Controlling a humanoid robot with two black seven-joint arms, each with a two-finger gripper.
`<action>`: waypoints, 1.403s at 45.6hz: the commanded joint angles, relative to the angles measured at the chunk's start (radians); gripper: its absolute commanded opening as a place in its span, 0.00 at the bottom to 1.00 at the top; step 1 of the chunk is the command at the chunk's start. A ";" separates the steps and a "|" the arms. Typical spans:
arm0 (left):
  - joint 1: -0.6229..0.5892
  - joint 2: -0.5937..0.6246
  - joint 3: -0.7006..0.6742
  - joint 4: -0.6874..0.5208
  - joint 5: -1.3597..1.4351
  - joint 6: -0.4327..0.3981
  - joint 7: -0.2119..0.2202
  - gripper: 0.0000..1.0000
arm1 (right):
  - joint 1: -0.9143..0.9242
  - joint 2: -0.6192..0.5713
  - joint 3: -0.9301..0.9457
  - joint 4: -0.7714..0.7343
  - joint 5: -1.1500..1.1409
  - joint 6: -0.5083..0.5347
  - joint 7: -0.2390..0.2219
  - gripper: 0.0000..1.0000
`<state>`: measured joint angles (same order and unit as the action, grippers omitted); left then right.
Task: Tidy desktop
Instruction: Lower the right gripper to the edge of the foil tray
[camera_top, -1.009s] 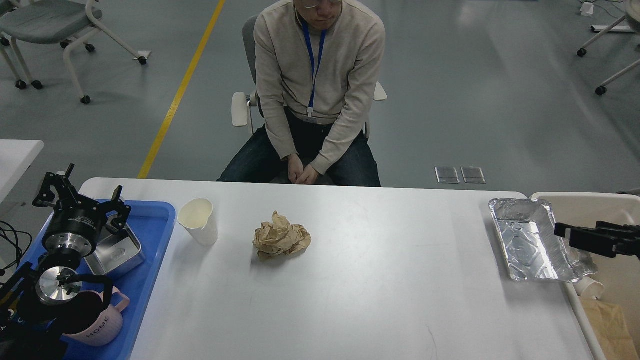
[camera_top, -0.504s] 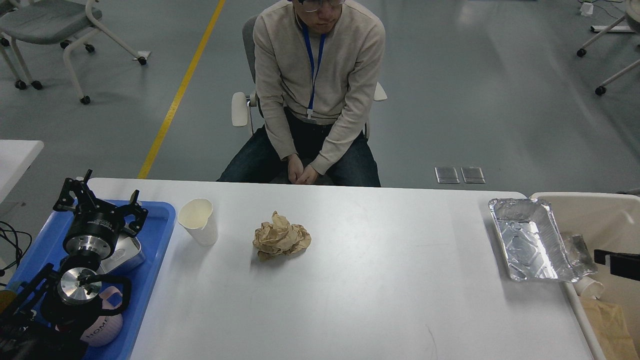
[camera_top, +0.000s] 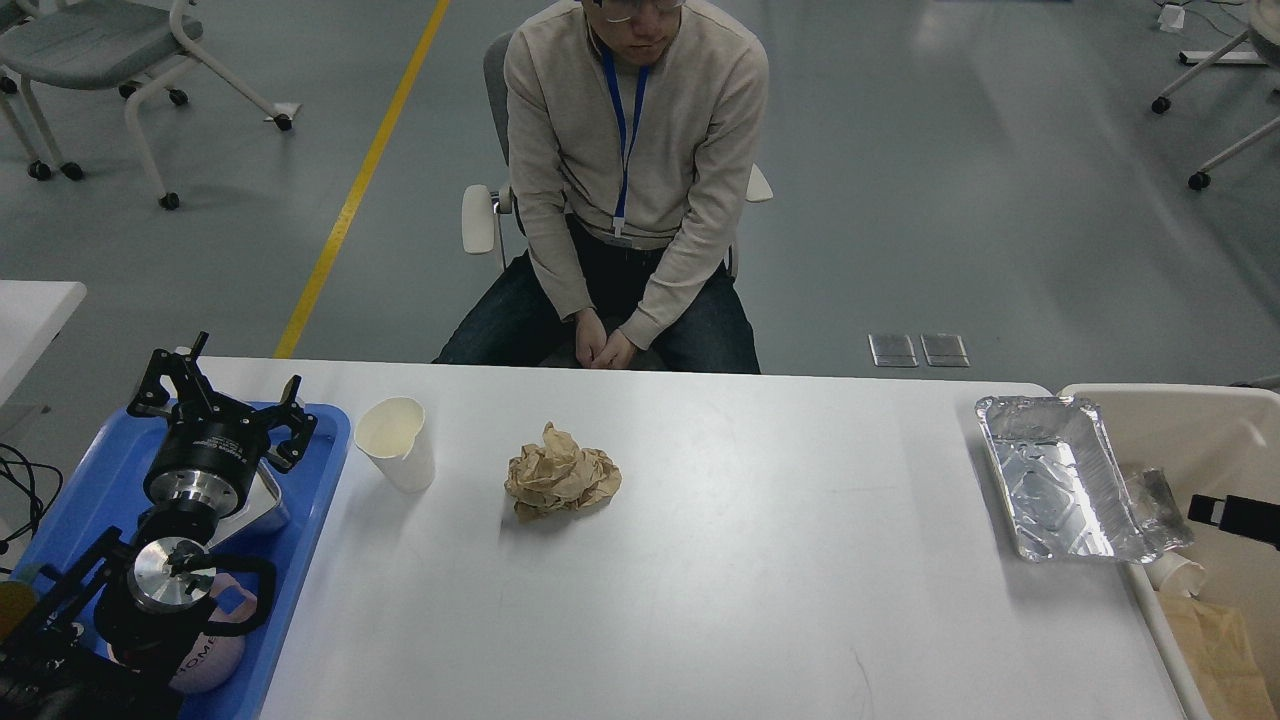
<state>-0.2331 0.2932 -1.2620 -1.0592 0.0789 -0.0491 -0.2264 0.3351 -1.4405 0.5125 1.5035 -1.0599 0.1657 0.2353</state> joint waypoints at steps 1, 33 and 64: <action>0.014 0.000 0.001 -0.001 -0.002 -0.005 0.001 0.97 | -0.027 0.051 -0.012 -0.011 0.176 0.001 -0.002 1.00; 0.014 0.015 0.078 -0.008 0.009 -0.015 -0.001 0.97 | -0.042 0.494 -0.065 -0.405 0.617 -0.014 -0.007 1.00; 0.043 0.027 0.079 -0.058 0.009 -0.012 -0.001 0.97 | 0.004 0.681 -0.057 -0.683 0.617 0.000 -0.010 1.00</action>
<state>-0.1951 0.3160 -1.1827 -1.1098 0.0880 -0.0633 -0.2271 0.3291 -0.7685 0.4578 0.8308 -0.4431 0.1657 0.2278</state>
